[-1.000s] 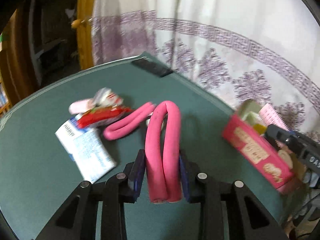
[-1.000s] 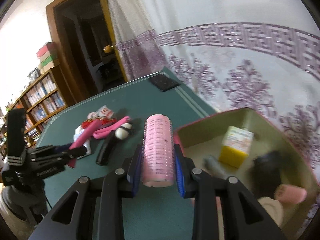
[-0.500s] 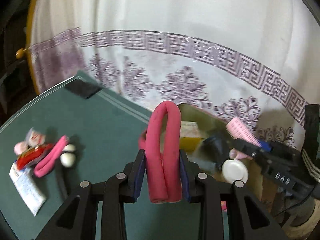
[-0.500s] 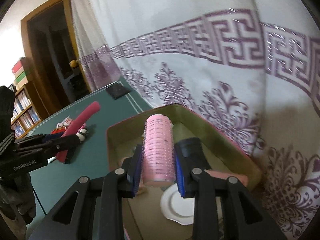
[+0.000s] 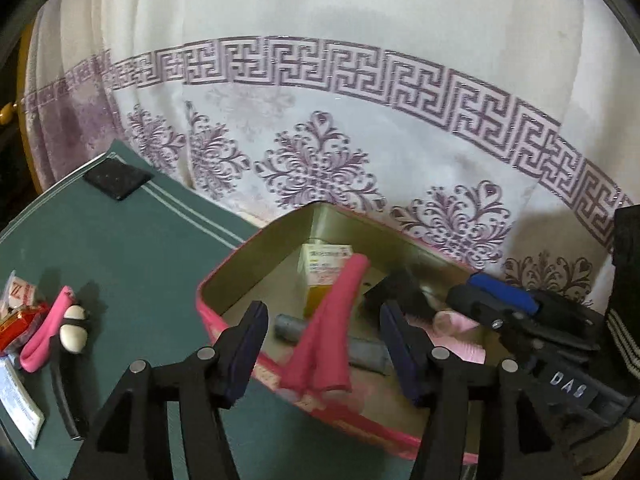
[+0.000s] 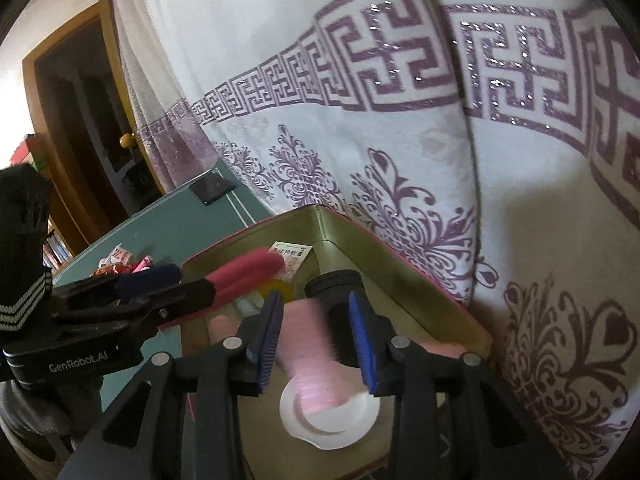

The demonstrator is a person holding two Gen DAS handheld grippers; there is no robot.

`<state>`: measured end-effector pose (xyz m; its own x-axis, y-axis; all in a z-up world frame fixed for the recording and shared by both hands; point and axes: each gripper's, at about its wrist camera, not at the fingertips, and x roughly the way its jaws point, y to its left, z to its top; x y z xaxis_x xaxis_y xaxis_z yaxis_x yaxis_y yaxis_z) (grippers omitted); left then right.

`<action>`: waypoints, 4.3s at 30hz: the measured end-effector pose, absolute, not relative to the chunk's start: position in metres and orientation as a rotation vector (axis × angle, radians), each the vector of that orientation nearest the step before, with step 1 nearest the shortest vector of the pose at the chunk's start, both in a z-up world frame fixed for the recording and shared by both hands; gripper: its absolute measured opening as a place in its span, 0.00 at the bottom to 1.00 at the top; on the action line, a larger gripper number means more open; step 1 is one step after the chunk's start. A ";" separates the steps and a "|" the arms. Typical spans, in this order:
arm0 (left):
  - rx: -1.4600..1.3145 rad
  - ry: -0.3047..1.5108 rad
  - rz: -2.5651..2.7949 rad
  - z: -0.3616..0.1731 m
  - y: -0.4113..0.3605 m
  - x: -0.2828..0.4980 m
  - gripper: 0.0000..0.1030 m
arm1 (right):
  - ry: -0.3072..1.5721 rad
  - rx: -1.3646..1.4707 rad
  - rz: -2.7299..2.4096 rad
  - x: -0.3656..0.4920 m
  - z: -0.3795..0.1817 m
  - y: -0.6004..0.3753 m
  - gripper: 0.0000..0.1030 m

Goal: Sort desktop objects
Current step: 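Carry the roller and curler over the pink tin and open both grippers, then grasp the white printed medicine sachet with the left gripper, then grasp the black comb with the right gripper while the left holds the sachet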

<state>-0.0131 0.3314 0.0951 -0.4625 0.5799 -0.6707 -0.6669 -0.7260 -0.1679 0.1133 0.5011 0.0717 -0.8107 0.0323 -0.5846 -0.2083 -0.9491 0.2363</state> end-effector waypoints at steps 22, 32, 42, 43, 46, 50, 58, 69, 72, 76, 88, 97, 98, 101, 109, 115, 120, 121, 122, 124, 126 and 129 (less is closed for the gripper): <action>-1.066 0.054 2.356 0.080 0.250 -0.030 0.68 | 0.411 -0.931 2.924 0.097 0.082 0.455 0.44; -1.137 -0.043 2.524 0.068 0.166 -0.037 0.68 | 0.346 -0.978 3.031 0.082 0.084 0.405 0.51; -1.258 -0.202 2.710 0.045 0.064 -0.040 0.68 | 0.281 -1.063 3.118 0.063 0.080 0.355 0.54; -1.268 -0.215 2.725 0.043 0.057 -0.042 0.68 | 0.268 -1.075 3.131 0.061 0.080 0.348 0.54; -1.294 -0.239 2.746 0.039 0.046 -0.050 0.68 | 0.236 -1.106 3.160 0.056 0.077 0.331 0.54; -1.324 -0.245 2.733 0.033 0.046 -0.061 0.68 | 0.213 -1.145 3.176 0.049 0.072 0.317 0.55; -1.369 -0.248 2.717 0.021 0.060 -0.086 0.68 | 0.198 -1.197 3.181 0.037 0.063 0.302 0.55; -1.351 -0.177 2.803 0.014 0.062 -0.100 0.59 | 0.186 -1.272 3.183 0.018 0.051 0.285 0.56; -1.338 -0.174 2.809 0.018 0.056 -0.101 0.50 | 0.184 -1.302 3.179 0.009 0.048 0.280 0.56; -1.314 -0.158 2.830 0.025 0.049 -0.096 0.48 | 0.187 -1.350 3.164 -0.006 0.041 0.273 0.56; -1.158 -0.004 2.974 0.043 0.049 -0.075 0.48 | 0.164 -1.451 3.100 -0.052 0.022 0.252 0.56; -1.175 -0.092 2.991 0.039 0.033 -0.076 0.48 | 0.157 -1.498 3.086 -0.083 0.011 0.234 0.56; -1.182 -0.105 2.989 0.038 0.032 -0.077 0.48 | 0.150 -1.505 3.088 -0.084 0.009 0.231 0.56; -1.199 -0.127 2.983 0.034 0.029 -0.079 0.48 | 0.141 -1.529 3.088 -0.087 0.005 0.227 0.56; -1.198 -0.149 2.984 0.033 0.028 -0.078 0.48 | 0.096 -1.524 3.091 -0.088 0.002 0.222 0.55; -1.187 -0.166 2.981 0.034 0.026 -0.076 0.48 | -0.076 -1.472 3.097 -0.080 -0.001 0.211 0.48; -1.166 -0.182 2.984 0.039 0.025 -0.072 0.48 | -0.079 -1.453 3.099 -0.064 -0.002 0.222 0.28; -1.159 -0.182 2.984 0.040 0.026 -0.072 0.48 | -0.040 -1.461 3.100 -0.060 -0.001 0.227 0.28; -1.153 -0.181 2.985 0.042 0.027 -0.071 0.48 | -0.011 -1.462 3.099 -0.057 0.000 0.230 0.28; -1.139 -0.179 2.985 0.045 0.029 -0.069 0.48 | 0.049 -1.441 3.110 -0.046 0.006 0.240 0.28; -1.124 -0.176 2.984 0.048 0.032 -0.067 0.48 | 0.080 -1.399 3.123 -0.035 0.016 0.249 0.28; -1.107 -0.173 2.977 0.052 0.036 -0.065 0.48 | 0.119 -1.330 3.139 -0.017 0.032 0.264 0.28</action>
<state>-0.0645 0.0365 0.0518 -0.7573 0.0008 -0.6531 0.0749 -0.9933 -0.0880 -0.0169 0.2638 0.0322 -0.6651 -0.2723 -0.6953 0.2189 -0.9613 0.1671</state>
